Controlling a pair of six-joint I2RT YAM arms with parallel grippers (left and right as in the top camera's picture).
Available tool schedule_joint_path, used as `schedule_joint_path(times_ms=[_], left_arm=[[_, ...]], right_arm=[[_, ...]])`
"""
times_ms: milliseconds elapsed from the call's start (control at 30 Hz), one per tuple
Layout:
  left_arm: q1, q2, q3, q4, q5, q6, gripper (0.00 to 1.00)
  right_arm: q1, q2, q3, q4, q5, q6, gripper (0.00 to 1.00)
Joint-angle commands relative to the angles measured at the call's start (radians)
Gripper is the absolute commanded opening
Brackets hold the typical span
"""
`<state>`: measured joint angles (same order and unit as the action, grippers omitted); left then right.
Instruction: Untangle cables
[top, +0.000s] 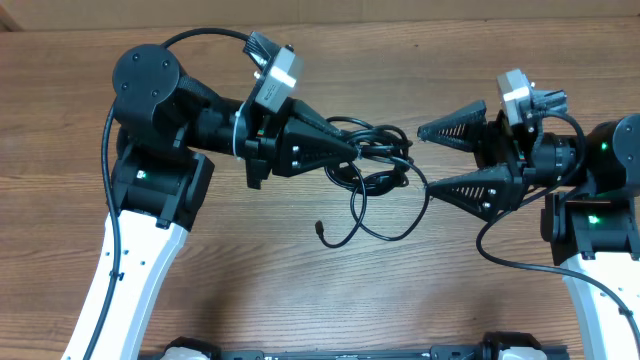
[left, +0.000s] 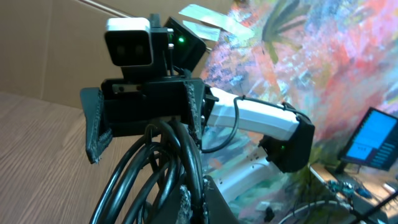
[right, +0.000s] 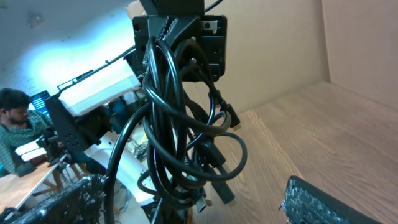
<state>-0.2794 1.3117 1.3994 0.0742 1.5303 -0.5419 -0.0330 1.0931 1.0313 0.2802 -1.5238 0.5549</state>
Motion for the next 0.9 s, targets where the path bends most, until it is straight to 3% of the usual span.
schedule_joint_path(times_ms=[0,333,400,467,567,667,733,833,867], left_arm=[[-0.007,-0.004,0.016,0.001,0.031,0.049,0.04],[-0.071,0.026,0.016,0.001,-0.048,0.048,0.04],[-0.084,0.038,0.016,0.001,-0.049,0.048,0.04],[-0.095,0.049,0.016,0.001,-0.054,0.048,0.04],[-0.101,0.055,0.016,0.002,-0.076,0.047,0.04],[-0.101,0.055,0.016,0.009,-0.075,0.048,0.04],[-0.101,0.055,0.016,0.008,-0.074,0.047,0.11],[-0.1,0.055,0.016,0.008,-0.071,0.047,0.15],[-0.1,0.055,0.016,0.008,-0.071,0.047,0.19]], right_arm=[[-0.005,-0.006,0.009,0.006,-0.023,-0.006,0.9],[0.05,-0.006,0.009,0.006,-0.023,-0.006,0.89],[0.069,-0.006,0.009,0.006,-0.023,-0.006,0.84],[0.09,-0.006,0.009,0.006,-0.023,-0.006,0.75],[0.099,-0.006,0.009,0.006,-0.023,-0.006,0.5],[0.099,-0.006,0.009,0.006,-0.023,-0.006,0.42],[0.099,-0.006,0.009,0.006,-0.023,-0.006,0.32],[0.099,-0.005,0.009,0.006,-0.023,-0.006,0.04],[0.099,-0.005,0.009,0.006,-0.023,-0.006,0.04]])
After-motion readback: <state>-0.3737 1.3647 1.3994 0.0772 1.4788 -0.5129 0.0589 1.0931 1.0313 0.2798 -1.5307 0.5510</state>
